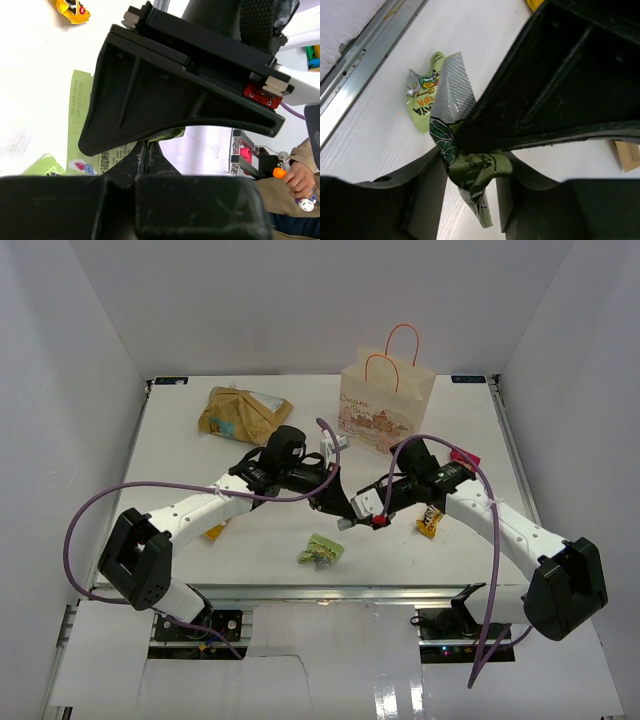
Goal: Place the snacks into the paper bag
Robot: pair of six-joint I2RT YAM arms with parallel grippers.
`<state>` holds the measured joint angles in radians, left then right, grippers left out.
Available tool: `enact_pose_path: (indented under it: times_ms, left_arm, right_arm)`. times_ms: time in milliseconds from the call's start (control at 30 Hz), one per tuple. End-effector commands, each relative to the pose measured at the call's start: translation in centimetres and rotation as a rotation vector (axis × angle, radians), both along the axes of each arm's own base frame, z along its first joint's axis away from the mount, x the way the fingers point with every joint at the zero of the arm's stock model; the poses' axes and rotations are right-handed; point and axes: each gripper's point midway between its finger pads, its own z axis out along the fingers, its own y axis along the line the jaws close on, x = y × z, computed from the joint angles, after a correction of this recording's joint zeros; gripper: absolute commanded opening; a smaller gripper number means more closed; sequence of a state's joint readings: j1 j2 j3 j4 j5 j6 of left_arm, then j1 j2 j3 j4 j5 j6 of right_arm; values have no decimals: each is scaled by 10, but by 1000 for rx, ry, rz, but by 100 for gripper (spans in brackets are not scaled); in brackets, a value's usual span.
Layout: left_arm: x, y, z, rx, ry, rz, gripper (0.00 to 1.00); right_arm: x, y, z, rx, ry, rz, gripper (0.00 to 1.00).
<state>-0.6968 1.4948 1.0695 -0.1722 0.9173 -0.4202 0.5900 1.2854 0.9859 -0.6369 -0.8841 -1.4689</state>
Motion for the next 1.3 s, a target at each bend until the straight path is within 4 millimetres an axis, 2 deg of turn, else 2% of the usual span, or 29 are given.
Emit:
enact_pose_path:
  times_ms: [0,133,167,267,333,433,467,500,533,567,600,633,667,700,733,767,800,833,867,900,933,967,1000,1033,1100,1133,1200,1267]
  left_arm:
    - [-3,3,24,-63,-64,-3,6]
    - [0,6,27,-57,-84,36,25]
    - [3,7,31,-55,-105,61,34]
    - [14,12,36,-30,-162,134,50]
    - [19,17,39,-5,-196,175,54]
    - [34,34,49,37,-296,301,68]
    - [37,41,48,60,-309,341,73]
    - [46,53,56,74,-355,435,83]
    - [47,61,51,101,-351,479,87]
    - [51,72,58,104,-370,556,91]
    - [51,77,56,110,-364,583,91]
    - [49,82,45,133,-340,606,92]
    - [49,86,40,137,-302,647,93]
    - [47,90,37,137,-277,670,93]
    - [44,91,29,144,-244,683,93]
    - [41,95,9,178,-200,696,93]
    - [42,98,1,188,-138,752,93]
    - [41,101,-8,202,-105,776,93]
    - [43,110,-24,232,-41,859,92]
    - [44,116,-35,255,-1,910,92]
    - [42,121,-44,281,30,938,92]
    - [41,124,-51,297,51,958,92]
    - [41,129,-61,318,65,988,92]
    - [41,130,-66,327,79,999,92]
    - [41,128,-69,338,69,978,92]
    - [41,126,-74,358,47,946,92]
    - [40,120,-76,367,27,893,92]
    - [38,116,-83,395,1,828,92]
  right_arm:
    - [6,2,5,2,11,-49,44]
    - [5,0,8,0,31,-69,28]
    - [5,0,9,1,33,-72,27]
    - [3,-2,12,0,35,-85,18]
    - [2,-4,15,3,30,-93,15]
    - [5,-7,25,13,33,-132,12]
    - [9,-10,35,28,55,-168,11]
    - [14,-11,42,42,67,-193,10]
    - [24,-14,61,76,98,-246,9]
    - [35,-15,77,113,105,-286,8]
    - [46,-17,92,146,124,-337,8]
    - [68,-25,121,199,113,-414,8]
    - [76,-29,136,235,204,-496,8]
    - [94,-33,162,301,194,-556,8]
    - [116,-46,173,330,226,-647,8]
    - [124,-50,207,397,263,-689,8]
    - [135,-58,223,436,275,-732,8]
    - [159,-72,233,474,278,-825,8]
    - [168,-83,259,532,290,-870,8]
    - [173,-84,270,559,292,-892,8]
    - [196,-97,272,588,292,-989,8]
    - [204,-104,287,623,282,-1022,8]
    - [211,-108,289,642,300,-1051,8]
    - [230,-115,282,646,312,-1113,8]
    - [246,-120,283,661,307,-1158,8]
    - [260,-119,270,644,325,-1177,8]
    - [274,-121,264,643,322,-1202,8]
    - [288,-121,245,612,337,-1218,9]
